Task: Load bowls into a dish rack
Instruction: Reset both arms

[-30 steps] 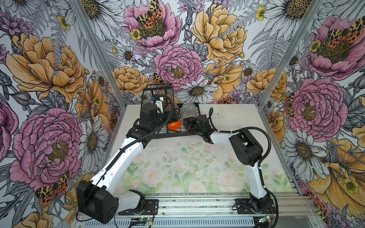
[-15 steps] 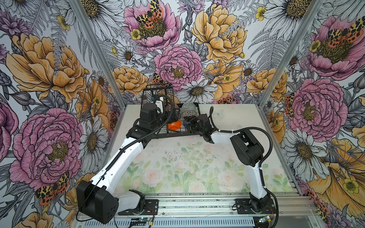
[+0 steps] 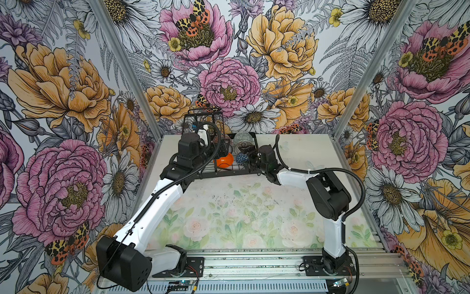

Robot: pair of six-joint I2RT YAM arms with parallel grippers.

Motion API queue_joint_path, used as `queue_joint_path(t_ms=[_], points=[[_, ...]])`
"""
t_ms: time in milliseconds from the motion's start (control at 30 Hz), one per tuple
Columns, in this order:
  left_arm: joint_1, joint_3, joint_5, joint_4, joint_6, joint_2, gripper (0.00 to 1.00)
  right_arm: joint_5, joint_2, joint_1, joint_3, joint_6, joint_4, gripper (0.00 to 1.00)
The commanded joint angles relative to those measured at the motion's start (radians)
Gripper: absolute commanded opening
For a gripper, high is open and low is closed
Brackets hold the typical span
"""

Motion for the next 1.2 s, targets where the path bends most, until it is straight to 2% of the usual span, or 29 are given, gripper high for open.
queue_joint_path(t_ms=[0,233,333,633,767,900,1067,1167], points=[[0.013,-0.012,-0.047,-0.004,0.02,-0.038,0.99,0.018,-0.079,-0.01,-0.018,-0.054,-0.01,0.91],[0.02,-0.02,-0.093,-0.006,0.036,-0.047,0.99,0.015,-0.201,-0.036,-0.066,-0.129,-0.05,0.99],[0.028,-0.021,-0.12,-0.014,0.04,-0.064,0.99,0.002,-0.264,-0.062,-0.088,-0.165,-0.085,0.99],[0.202,-0.118,-0.047,-0.036,-0.052,-0.17,0.99,-0.013,-0.511,-0.162,-0.181,-0.299,-0.229,0.99],[0.274,-0.152,-0.067,-0.073,-0.048,-0.226,0.99,-0.017,-0.608,-0.211,-0.18,-0.437,-0.368,0.99],[0.323,-0.244,-0.17,-0.03,-0.055,-0.301,0.99,0.039,-0.704,-0.262,-0.202,-0.588,-0.505,0.99],[0.325,-0.394,-0.464,0.035,-0.061,-0.433,0.99,0.188,-0.848,-0.323,-0.301,-0.753,-0.562,0.99],[0.326,-0.5,-0.582,0.105,-0.047,-0.487,0.99,0.315,-0.928,-0.343,-0.362,-0.885,-0.566,0.99]])
